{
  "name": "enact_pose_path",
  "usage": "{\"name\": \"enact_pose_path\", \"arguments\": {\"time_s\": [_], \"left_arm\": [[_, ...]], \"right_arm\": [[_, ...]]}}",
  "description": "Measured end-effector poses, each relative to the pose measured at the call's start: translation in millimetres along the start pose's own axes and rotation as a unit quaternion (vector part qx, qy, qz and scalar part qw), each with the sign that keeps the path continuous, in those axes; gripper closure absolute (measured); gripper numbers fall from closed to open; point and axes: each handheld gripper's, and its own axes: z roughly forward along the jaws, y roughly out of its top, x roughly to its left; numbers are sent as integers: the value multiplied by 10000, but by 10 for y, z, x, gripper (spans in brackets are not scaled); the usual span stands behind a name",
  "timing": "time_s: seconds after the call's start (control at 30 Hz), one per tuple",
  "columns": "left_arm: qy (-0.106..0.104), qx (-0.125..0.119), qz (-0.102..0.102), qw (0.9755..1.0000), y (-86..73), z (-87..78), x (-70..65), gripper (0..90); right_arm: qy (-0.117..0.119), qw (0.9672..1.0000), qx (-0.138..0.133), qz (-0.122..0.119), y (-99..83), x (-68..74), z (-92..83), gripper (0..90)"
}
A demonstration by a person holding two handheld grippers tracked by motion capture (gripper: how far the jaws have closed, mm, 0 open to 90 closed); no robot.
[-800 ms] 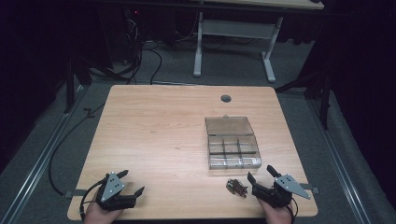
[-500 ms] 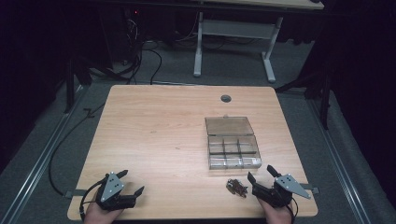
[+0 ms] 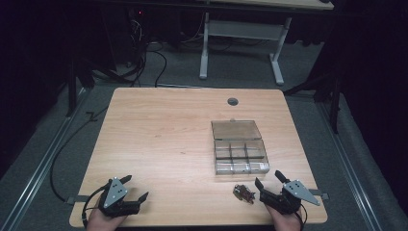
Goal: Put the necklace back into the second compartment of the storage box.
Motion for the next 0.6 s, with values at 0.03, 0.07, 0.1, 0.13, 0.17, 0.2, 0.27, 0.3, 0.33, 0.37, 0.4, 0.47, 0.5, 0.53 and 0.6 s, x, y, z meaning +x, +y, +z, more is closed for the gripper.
{"name": "enact_pose_path", "arguments": {"time_s": [0.03, 0.07, 0.1, 0.13, 0.17, 0.2, 0.27, 0.3, 0.33, 0.37, 0.4, 0.47, 0.5, 0.53, 0.6], "left_arm": [[0, 0, 0, 10000, 0, 0, 0, 161], [-6, 9, -6, 10000, 1, 3, 0, 161], [-6, 9, -6, 10000, 1, 3, 0, 161], [-5, 12, -10, 10000, 1, 4, 0, 160], [-3, 15, -12, 10000, 1, 4, 0, 160], [-3, 15, -12, 10000, 1, 4, 0, 160], [5, 19, -16, 10000, 2, 5, 1, 161], [5, 19, -16, 10000, 2, 5, 1, 160], [4, 25, -16, 10000, 2, 5, 2, 161], [5, 24, -15, 10000, 2, 5, 1, 161], [9, 12, -5, 10000, 1, 3, -2, 160], [10, 11, 0, 10000, 1, 3, -3, 160], [10, 12, -7, 10000, 1, 4, -2, 160], [18, 10, -18, 10000, 1, 3, 1, 160], [16, 7, -32, 10000, 0, 2, 3, 160]], "right_arm": [[-3, 10000, 51, -25, 0, 8, 0, 154], [13, 9999, 101, -58, 1, 15, -1, 155], [18, 9999, 142, -92, 1, 26, 1, 155], [43, 9997, 207, -114, 1, 37, -2, 155], [61, 9996, 229, -144, -1, 49, -1, 155], [61, 9996, 229, -144, -1, 49, -1, 155], [154, 9992, 335, -177, 0, 80, -10, 157], [180, 9990, 382, -176, 2, 87, -13, 160], [205, 9988, 406, -176, 2, 94, -15, 169], [205, 9988, 406, -176, 2, 94, -15, 169], [241, 9984, 482, -180, 4, 97, -20, 195], [242, 9980, 556, -151, 8, 96, -32, 220], [242, 9980, 556, -151, 8, 96, -32, 220], [179, 9979, 599, -152, 9, 98, -54, 240], [88, 9976, 673, -114, 5, 101, -65, 250]]}}
